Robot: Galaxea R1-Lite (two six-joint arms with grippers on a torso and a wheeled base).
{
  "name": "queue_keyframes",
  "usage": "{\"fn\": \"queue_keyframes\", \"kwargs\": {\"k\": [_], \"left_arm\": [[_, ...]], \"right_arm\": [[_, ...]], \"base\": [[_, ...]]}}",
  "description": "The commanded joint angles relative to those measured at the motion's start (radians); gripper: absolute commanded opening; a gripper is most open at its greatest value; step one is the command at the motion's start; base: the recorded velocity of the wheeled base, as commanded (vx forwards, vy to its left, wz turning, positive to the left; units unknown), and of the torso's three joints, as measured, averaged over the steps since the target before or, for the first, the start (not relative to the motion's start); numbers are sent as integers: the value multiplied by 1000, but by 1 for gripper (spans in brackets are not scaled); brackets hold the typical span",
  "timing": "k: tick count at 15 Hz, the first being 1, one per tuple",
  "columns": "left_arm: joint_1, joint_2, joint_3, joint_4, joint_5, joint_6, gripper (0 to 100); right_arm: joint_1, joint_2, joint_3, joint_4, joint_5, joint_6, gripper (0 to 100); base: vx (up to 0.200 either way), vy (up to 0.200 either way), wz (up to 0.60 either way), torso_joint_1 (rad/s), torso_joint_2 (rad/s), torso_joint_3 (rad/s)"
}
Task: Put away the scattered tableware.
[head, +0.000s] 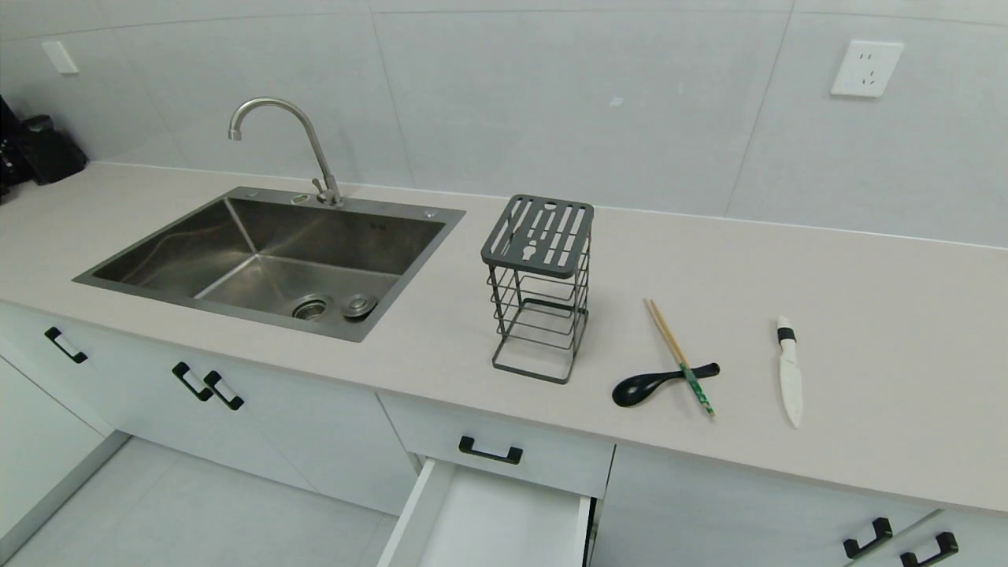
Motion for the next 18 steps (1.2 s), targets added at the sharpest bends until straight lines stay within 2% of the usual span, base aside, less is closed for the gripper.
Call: {"fn": "queue_keyframes", "kwargs": {"k": [1, 4, 7, 15, 16, 18], "left_arm": [[0, 1, 0, 0, 0, -1, 100], [0, 1, 0, 0, 0, 1, 100], [0, 1, 0, 0, 0, -1, 100], [0, 1, 0, 0, 1, -1, 100], [0, 1, 0, 0, 0, -1, 100], [0, 1, 0, 0, 0, -2, 100]], "right_arm": [[0, 1, 0, 0, -1, -1, 0], [0, 1, 0, 0, -1, 1, 0], [0, 1, 0, 0, 1, 1, 0], [0, 2, 0, 0, 1, -1, 0], [0, 1, 0, 1, 3, -4, 100], [0, 2, 0, 0, 4, -10, 100]], "base": [[0, 0, 0, 315, -603, -290], [0, 0, 0, 246, -466, -232], [0, 0, 600, 168, -336, -163], [0, 0, 0, 5, -6, -3], [0, 0, 0, 0, 0, 0], [0, 0, 0, 0, 0, 0]]}}
